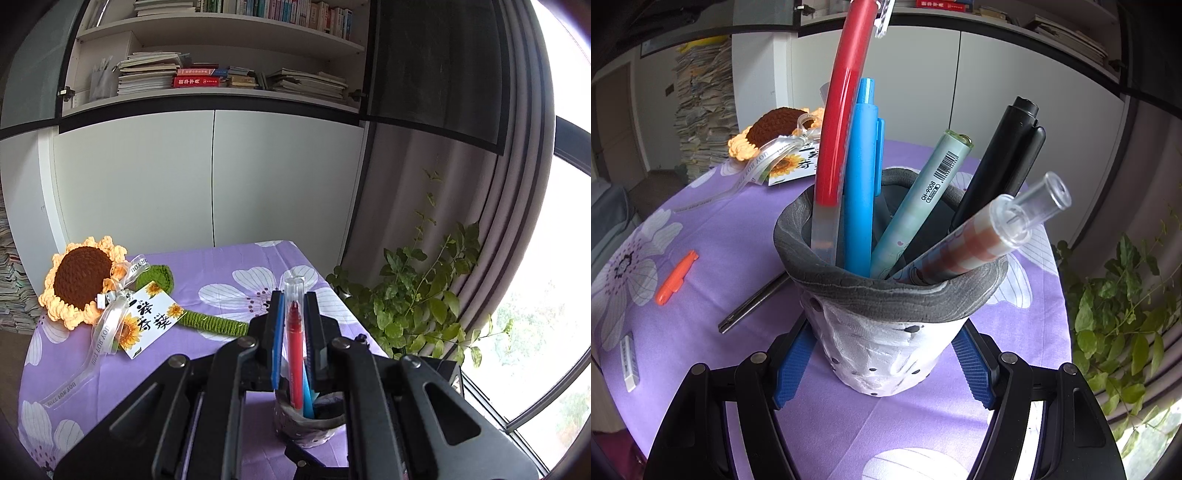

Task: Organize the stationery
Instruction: 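Open the left tool and move it back over the black cutter, then close the left tool on the slim black cutter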

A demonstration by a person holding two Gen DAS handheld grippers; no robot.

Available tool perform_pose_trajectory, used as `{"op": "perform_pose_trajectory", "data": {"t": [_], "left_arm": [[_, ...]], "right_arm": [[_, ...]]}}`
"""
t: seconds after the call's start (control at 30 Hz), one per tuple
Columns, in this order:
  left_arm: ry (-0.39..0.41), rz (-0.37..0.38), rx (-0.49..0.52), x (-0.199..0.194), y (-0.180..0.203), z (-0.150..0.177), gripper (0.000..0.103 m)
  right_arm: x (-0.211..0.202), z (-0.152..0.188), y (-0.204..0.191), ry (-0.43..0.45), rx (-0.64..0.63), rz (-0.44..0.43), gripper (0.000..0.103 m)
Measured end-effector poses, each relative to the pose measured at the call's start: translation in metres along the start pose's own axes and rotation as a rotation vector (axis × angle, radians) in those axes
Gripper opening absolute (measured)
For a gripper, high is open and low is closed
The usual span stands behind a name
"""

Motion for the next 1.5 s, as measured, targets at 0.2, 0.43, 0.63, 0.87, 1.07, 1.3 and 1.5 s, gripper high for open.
{"op": "perform_pose_trajectory", "data": {"t": [0.2,0.43,0.63,0.87,1.07,1.3,1.5], "left_arm": [[-0.045,0.009,-0.012,0.002,-0.005,0.011,0.009],[-0.054,0.013,-0.069,-0.008,-0.019,0.01,0.041],[-0.083,-0.099,-0.113,-0.003,-0.053,0.021,0.056],[-0.38,-0.148,-0.112,0.055,-0.07,0.092,0.052],[-0.482,-0.14,-0.076,0.081,-0.064,0.127,0.048],[-0.521,-0.152,-0.062,0.099,-0.063,0.133,0.021],[-0.527,-0.147,-0.057,0.106,-0.06,0.131,0.02]], "right_arm": [[0.0,0.0,0.0,0.0,0.0,0.0,0.073],[0.0,0.0,0.0,-0.002,0.001,0.0,0.073],[0.0,0.0,0.0,-0.002,0.001,0.0,0.073],[0.0,0.0,0.0,-0.003,0.0,0.0,0.073],[0.0,-0.001,0.0,-0.005,0.0,0.001,0.073],[0.0,-0.001,0.0,-0.005,0.0,0.001,0.073],[-0.001,-0.001,-0.001,-0.006,0.0,0.002,0.073]]}}
Point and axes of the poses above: each gripper's, at about its wrist camera, not at the fingertips, and x roughly the way its jaws point, y to its right, z to its underside, the point moved 9 cm from there along x, roughly the way its jaws point, and after that the axes turned 11 degrees about -z, right-handed, at the moved point
